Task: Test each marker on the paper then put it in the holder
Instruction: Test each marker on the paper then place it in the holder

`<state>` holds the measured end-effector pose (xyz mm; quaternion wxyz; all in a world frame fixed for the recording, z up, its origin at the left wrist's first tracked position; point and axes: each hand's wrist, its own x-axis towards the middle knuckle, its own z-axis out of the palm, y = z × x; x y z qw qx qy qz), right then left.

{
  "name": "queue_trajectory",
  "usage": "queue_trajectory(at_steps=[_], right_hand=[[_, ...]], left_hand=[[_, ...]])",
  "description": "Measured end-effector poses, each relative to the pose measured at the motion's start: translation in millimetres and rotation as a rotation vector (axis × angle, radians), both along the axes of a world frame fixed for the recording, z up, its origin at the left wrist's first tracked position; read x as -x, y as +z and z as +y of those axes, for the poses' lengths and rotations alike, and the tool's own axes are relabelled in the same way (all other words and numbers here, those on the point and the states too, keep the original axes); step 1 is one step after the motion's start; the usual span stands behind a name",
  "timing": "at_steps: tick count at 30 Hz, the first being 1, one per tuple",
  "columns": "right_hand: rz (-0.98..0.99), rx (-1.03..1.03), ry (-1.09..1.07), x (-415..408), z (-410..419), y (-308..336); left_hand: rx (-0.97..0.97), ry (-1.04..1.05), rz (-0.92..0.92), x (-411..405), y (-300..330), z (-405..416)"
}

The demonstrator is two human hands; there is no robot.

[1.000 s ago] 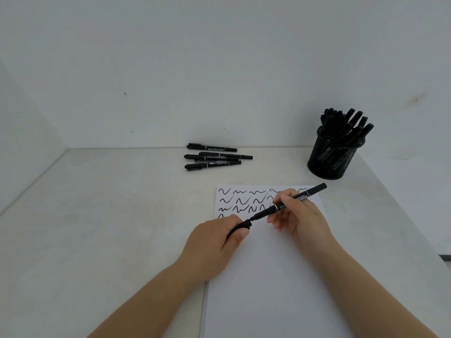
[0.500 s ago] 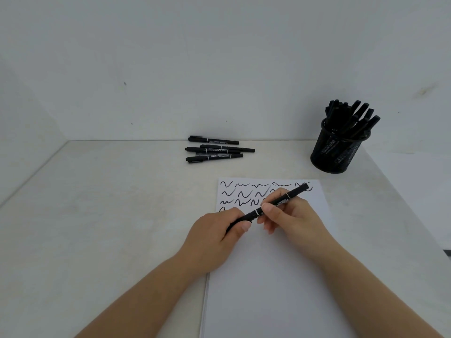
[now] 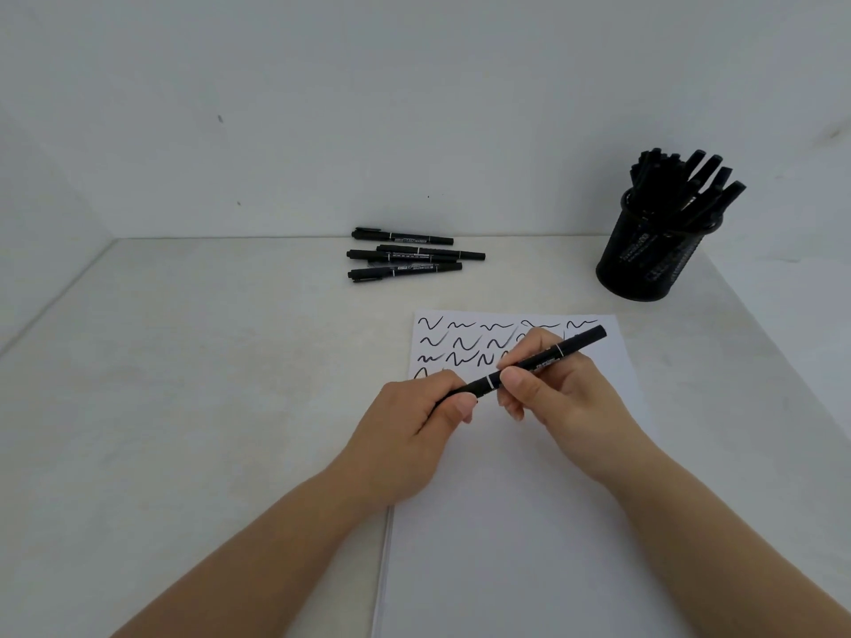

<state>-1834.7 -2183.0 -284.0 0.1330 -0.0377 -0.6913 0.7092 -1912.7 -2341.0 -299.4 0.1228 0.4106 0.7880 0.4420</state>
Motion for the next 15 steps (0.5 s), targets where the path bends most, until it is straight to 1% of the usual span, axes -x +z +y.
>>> queue_trajectory(at_steps=[3,10,11,13,14,15], right_hand=[[-0.003,-0.016,0.019,-0.8,-0.7,0.9],[-0.008,-0.060,-0.042,1.6,4.6,1.1],[-0.009,-0.041,-0.077,2.2,6.3,0.0],[0.021,0.068,-0.198,3.5,12.0,-0.8],[0.045,0.085,-0.269,4.2,16.2,-0.6],[0.062,0.039,-0.323,4.7,20.6,-0.7]], left_hand=[[-0.014,-0.013,-0.025,0.5,0.4,-0.9],[-0.042,0.015,0.031,5.5,1.2,0.9],[-0.040,0.030,0.035,7.2,0.9,0.6],[-0.039,0.078,0.025,11.1,0.1,-1.4],[-0.042,0.103,0.018,13.4,-0.3,-3.0],[-0.047,0.124,0.014,15.5,-0.3,-4.5]])
